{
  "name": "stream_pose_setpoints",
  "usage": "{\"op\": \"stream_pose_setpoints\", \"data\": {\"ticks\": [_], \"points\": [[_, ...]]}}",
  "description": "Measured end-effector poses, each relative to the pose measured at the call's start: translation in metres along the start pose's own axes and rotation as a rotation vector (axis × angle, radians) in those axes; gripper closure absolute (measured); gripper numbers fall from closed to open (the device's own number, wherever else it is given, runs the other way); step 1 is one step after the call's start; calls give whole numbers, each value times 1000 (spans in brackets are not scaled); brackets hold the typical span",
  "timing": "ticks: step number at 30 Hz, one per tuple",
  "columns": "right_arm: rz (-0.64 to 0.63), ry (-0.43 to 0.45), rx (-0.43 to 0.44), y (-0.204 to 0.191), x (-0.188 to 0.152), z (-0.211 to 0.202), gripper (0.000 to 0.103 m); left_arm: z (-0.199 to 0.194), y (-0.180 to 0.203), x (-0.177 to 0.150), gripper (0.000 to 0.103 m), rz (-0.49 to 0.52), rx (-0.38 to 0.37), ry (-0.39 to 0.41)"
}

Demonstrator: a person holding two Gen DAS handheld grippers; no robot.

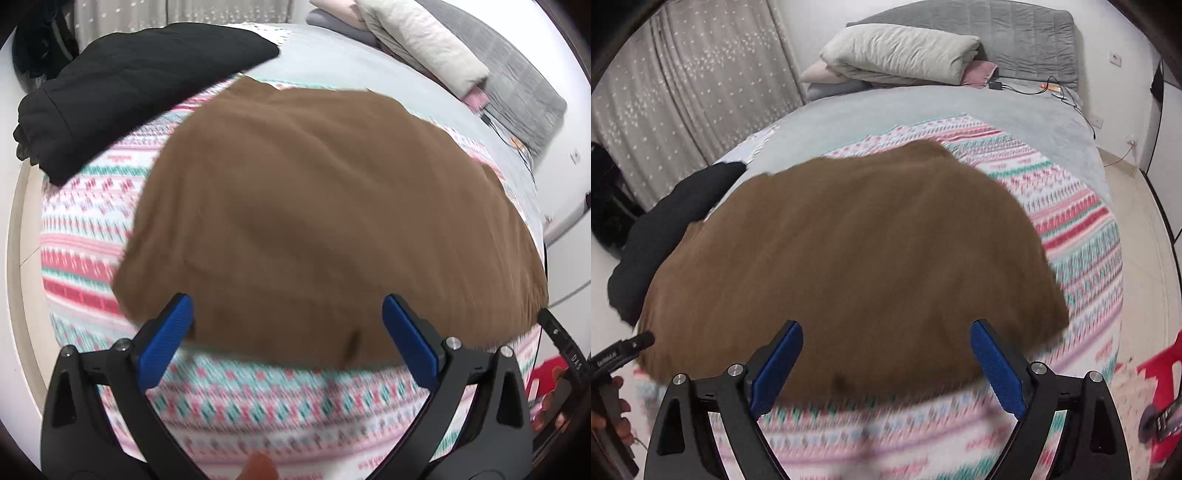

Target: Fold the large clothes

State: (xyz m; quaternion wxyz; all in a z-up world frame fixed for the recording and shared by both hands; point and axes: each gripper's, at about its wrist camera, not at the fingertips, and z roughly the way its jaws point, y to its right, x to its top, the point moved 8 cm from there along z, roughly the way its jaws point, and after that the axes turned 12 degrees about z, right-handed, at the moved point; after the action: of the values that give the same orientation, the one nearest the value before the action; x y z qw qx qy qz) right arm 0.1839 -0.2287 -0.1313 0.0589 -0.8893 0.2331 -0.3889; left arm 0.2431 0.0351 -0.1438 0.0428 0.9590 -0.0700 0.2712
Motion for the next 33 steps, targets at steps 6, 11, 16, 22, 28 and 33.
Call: {"op": "stream_pose_setpoints", "data": {"ticks": [6,11,16,22,28,33], "points": [[-47,-42,-32,-7,-32,-2,9,-13,30,-9,1,66,42,37],[-97,-10,-56,-17,-37,-9,9,-20,40,-12,1,81,41,70],[-138,-8,-67,-28,-44,-13,9,-21,39,-15,1,68,50,91],[-163,-2,-70,-34,-47,-16,9,-21,36,-15,1,60,66,101],[-180,18,-88,-38,-48,-15,9,-18,39,-16,1,44,44,99],[-186,18,-98,-39,-48,-10,9,-13,51,-21,1,59,24,81]]}}
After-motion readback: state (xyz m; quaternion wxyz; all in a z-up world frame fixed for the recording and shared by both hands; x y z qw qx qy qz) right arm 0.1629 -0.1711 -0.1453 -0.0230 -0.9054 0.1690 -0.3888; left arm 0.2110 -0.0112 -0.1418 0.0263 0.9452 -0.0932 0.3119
